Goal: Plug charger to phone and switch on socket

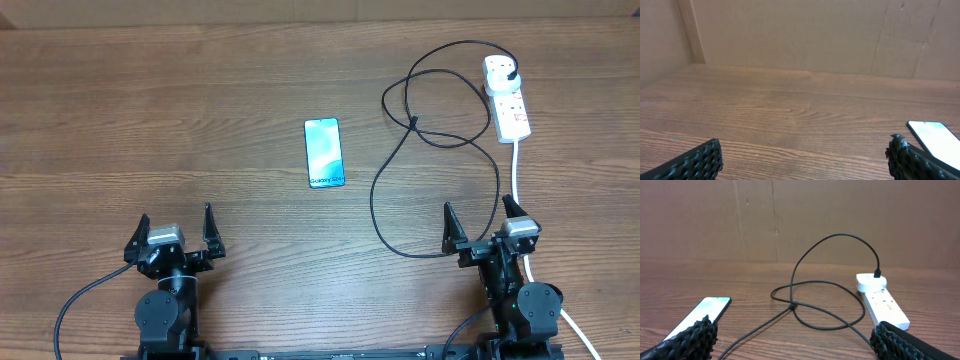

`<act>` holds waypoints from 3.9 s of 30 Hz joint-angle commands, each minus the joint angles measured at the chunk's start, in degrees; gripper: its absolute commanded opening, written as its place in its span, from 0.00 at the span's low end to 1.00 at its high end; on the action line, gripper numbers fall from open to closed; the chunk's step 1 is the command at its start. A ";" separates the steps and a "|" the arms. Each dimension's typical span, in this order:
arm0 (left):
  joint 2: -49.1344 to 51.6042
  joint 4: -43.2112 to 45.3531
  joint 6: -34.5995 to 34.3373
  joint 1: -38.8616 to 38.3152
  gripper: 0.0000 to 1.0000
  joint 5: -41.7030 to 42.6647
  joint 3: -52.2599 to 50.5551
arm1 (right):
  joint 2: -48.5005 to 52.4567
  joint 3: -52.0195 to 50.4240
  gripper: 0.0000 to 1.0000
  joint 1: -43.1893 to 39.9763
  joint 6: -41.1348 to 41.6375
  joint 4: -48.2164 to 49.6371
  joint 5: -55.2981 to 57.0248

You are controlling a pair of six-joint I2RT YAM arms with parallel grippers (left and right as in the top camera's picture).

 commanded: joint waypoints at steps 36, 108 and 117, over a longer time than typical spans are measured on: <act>-0.68 0.22 1.29 0.31 1.00 0.72 -0.39 | -0.50 -0.57 1.00 0.26 -0.09 0.31 0.35; 11.67 9.44 -4.70 0.31 1.00 30.25 33.53 | -0.50 -0.57 1.00 0.26 -0.09 0.31 0.35; 41.59 -30.58 0.63 0.31 1.00 54.82 73.29 | -0.50 -0.57 1.00 0.26 -0.09 0.31 0.35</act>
